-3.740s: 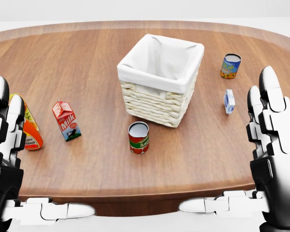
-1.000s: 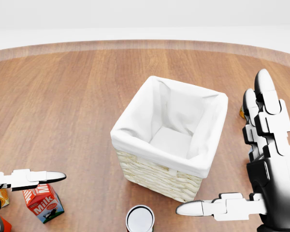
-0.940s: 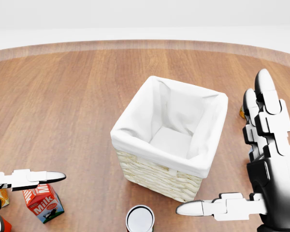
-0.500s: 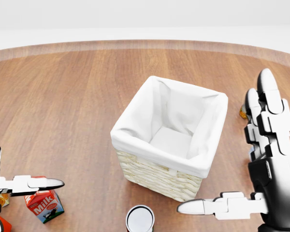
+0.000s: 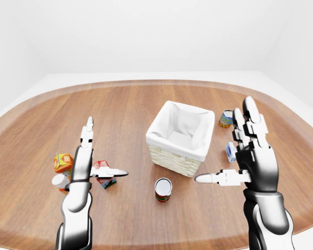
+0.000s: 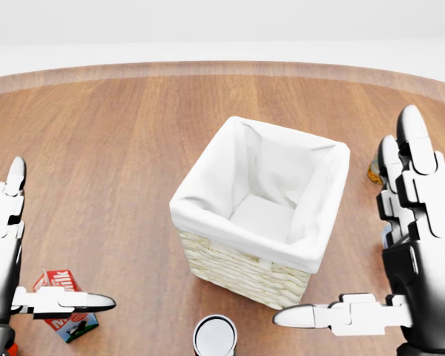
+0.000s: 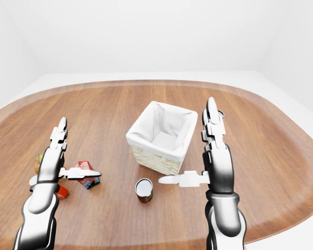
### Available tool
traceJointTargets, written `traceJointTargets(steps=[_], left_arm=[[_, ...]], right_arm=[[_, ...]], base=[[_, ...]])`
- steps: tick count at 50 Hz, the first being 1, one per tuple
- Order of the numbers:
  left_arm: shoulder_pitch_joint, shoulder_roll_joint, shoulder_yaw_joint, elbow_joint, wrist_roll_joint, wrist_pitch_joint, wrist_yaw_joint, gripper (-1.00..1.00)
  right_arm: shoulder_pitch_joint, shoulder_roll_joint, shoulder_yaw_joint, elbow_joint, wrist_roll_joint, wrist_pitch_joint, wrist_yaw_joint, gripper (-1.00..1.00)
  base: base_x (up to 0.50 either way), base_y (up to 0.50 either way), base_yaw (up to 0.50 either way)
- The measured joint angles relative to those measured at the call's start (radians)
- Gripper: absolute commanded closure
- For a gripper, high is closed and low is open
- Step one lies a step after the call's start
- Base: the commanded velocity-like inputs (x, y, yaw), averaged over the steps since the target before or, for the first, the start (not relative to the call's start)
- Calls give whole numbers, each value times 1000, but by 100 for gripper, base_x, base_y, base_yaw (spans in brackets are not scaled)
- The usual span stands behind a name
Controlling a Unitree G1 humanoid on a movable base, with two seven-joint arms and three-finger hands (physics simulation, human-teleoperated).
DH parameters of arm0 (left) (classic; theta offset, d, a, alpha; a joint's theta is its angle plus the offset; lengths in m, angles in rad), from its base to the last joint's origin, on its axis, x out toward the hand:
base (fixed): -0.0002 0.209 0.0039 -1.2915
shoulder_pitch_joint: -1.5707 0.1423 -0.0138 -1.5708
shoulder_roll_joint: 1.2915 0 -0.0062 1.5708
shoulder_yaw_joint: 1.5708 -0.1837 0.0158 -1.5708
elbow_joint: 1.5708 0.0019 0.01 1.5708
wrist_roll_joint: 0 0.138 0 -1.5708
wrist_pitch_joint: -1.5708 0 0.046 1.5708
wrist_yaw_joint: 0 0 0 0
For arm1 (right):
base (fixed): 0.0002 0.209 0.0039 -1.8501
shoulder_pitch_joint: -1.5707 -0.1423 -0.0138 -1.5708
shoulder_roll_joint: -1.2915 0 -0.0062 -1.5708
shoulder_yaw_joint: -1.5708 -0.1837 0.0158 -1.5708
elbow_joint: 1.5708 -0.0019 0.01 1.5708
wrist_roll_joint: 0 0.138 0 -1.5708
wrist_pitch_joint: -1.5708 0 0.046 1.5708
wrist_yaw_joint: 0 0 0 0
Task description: Pick the milk and place it in the basket.
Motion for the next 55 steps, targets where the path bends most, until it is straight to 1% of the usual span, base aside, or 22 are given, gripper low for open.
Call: traceJointTargets(steps=[2, 10, 21, 31, 55], left_arm=[[3, -2, -2, 2, -8, 4, -3, -100], [-1, -3, -2, 25, -41, 4, -8, -100], [-20, 5, -1, 81, -74, 4, 5, -100], [-34, 14, -1, 128, -82, 3, 20, -100], [-69, 34, 2, 221, -90, -9, 50, -100]], right_arm=[[0, 0, 0, 0, 0, 0, 0, -100], [0, 0, 0, -2, 0, 0, -1, -100], [1, 0, 0, -1, 0, 0, -1, -100], [1, 0, 1, -2, 0, 0, -1, -100], [1, 0, 5, -9, -1, 0, -1, -100]], base=[[0, 0, 0], [0, 0, 0], [0, 0, 0], [0, 0, 0], [0, 0, 0]])
